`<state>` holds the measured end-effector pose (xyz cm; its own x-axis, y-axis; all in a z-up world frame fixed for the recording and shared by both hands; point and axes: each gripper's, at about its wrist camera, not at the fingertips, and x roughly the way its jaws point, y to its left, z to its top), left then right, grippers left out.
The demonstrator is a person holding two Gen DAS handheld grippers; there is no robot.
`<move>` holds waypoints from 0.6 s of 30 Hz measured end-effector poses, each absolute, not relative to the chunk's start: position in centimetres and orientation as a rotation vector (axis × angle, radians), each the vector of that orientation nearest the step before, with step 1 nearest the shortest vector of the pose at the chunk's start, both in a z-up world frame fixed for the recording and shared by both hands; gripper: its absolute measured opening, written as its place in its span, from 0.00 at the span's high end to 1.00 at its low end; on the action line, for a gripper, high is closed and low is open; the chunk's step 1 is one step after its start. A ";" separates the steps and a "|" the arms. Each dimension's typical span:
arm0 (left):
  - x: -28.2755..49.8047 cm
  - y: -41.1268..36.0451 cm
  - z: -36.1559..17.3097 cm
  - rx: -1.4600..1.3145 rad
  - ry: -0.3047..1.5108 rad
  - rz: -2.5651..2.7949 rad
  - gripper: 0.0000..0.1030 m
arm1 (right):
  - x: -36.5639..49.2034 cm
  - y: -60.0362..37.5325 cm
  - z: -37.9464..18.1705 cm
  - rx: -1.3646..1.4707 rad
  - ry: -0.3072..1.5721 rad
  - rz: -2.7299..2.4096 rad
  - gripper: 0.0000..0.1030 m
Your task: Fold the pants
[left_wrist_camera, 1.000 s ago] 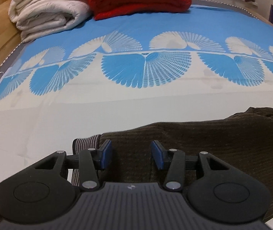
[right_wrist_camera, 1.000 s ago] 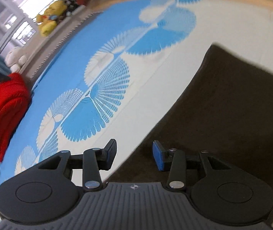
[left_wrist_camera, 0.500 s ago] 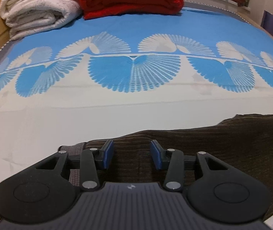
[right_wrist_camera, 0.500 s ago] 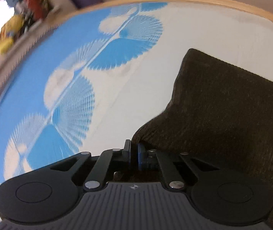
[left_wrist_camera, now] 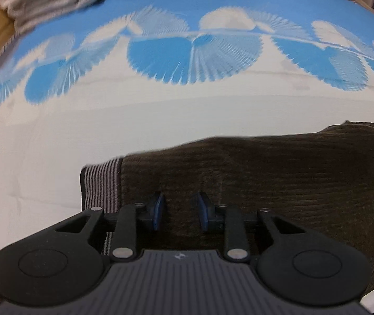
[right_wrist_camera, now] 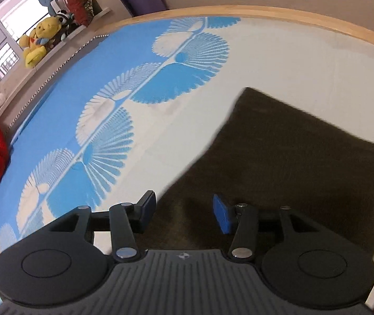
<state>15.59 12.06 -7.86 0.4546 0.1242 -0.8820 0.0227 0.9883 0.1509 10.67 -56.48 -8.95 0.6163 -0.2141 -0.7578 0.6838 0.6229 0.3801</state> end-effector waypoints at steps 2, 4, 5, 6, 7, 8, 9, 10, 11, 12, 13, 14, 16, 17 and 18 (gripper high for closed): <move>15.0 11.5 -7.2 0.125 1.071 0.020 0.68 | 9.0 -57.2 -8.7 0.680 0.752 -0.576 0.51; 14.7 11.4 -7.3 0.090 1.078 -0.009 0.68 | 7.4 -58.1 -9.0 0.644 0.780 -0.583 0.51; 14.7 11.4 -7.7 0.091 1.097 -0.012 0.68 | 6.6 -58.8 -9.5 0.650 0.798 -0.587 0.51; 14.8 11.4 -8.6 0.116 1.139 0.008 0.68 | 5.8 -59.4 -10.1 0.668 0.815 -0.598 0.51; 14.8 11.5 -9.8 0.150 1.189 0.036 0.67 | 5.0 -60.3 -10.8 0.693 0.838 -0.617 0.51; 14.6 11.5 -10.2 0.164 1.194 0.034 0.67 | 4.0 -61.1 -11.5 0.714 0.868 -0.647 0.51; 14.6 11.3 -10.0 0.178 1.184 0.031 0.67 | 2.9 -61.8 -12.3 0.729 0.906 -0.685 0.57; 14.4 11.1 -9.8 0.188 1.174 0.029 0.66 | 1.8 -62.5 -12.8 0.754 0.908 -0.691 0.60; 14.1 10.9 -9.7 0.199 1.166 0.028 0.66 | 0.9 -63.0 -12.8 0.789 0.883 -0.677 0.61; 13.8 10.8 -9.5 0.202 1.163 0.026 0.65 | 0.0 -63.4 -12.6 0.826 0.855 -0.665 0.61; 13.5 10.6 -9.3 0.200 1.156 0.016 0.65 | -0.8 -63.6 -12.3 0.835 0.840 -0.674 0.61; 13.1 10.3 -9.1 0.195 1.146 0.001 0.64 | -1.4 -63.6 -12.1 0.834 0.833 -0.688 0.61; 12.6 9.5 -8.7 0.203 1.126 -0.021 0.61 | -2.6 -63.9 -11.5 0.852 0.803 -0.698 0.60; 12.3 9.1 -8.6 0.214 1.120 -0.031 0.60 | -3.1 -64.0 -11.4 0.857 0.793 -0.708 0.60; 11.9 8.6 -8.5 0.226 1.118 -0.041 0.60 | -3.5 -64.1 -11.3 0.855 0.788 -0.732 0.54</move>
<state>11.92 8.60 -8.49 0.4392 0.0803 -0.8948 0.1457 0.9764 0.1591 -3.53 -64.07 -11.27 0.5075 -0.2354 -0.8289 0.8092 0.4606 0.3647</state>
